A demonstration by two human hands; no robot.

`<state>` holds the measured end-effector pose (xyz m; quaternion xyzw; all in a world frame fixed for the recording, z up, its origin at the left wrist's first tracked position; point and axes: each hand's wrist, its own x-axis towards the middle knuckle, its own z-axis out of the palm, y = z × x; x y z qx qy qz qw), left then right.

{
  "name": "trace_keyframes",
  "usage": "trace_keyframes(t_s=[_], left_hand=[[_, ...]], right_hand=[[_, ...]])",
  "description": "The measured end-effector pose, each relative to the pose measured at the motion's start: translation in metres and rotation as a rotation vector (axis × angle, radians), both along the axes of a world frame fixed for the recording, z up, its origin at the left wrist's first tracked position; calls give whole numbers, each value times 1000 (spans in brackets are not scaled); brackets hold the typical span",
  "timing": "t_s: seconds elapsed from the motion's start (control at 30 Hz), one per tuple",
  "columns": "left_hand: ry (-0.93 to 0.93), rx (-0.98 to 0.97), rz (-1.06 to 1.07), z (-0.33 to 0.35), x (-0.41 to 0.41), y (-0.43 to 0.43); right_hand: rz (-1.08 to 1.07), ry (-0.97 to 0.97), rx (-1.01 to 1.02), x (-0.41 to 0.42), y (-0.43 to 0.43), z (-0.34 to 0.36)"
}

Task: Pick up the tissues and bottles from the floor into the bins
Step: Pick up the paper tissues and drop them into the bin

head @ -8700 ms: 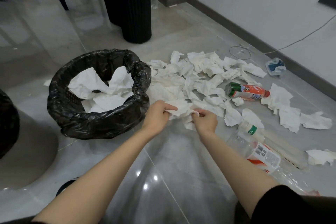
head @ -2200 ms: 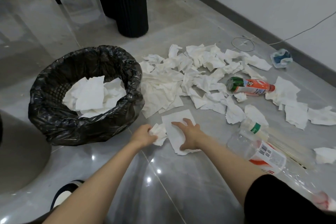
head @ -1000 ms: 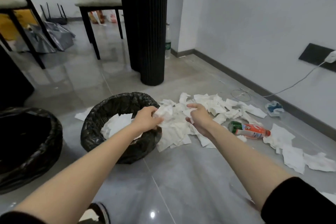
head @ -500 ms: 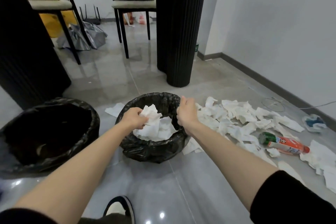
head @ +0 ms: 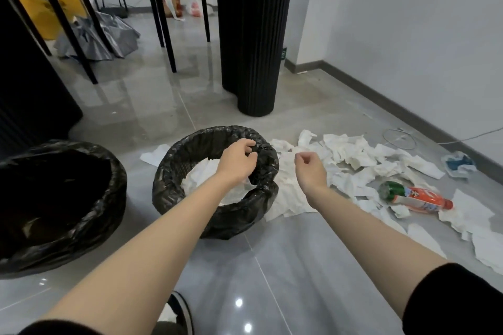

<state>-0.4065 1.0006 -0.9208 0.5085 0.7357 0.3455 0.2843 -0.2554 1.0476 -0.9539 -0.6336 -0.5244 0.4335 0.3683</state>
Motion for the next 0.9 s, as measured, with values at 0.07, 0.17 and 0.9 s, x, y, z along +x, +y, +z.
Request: trace_keyframes(t_s=[0.07,0.17,0.9], left_hand=[[-5,13,-65,-1,27,11],[-15,-2,-161,-10,63,23],[159,-390,-290,-149,125,57]], right_hand=[[-30,-50,-36,27,1,-10],[-42,-111,-98,67,1,-25],[262,-538,-227,162,38,-137]])
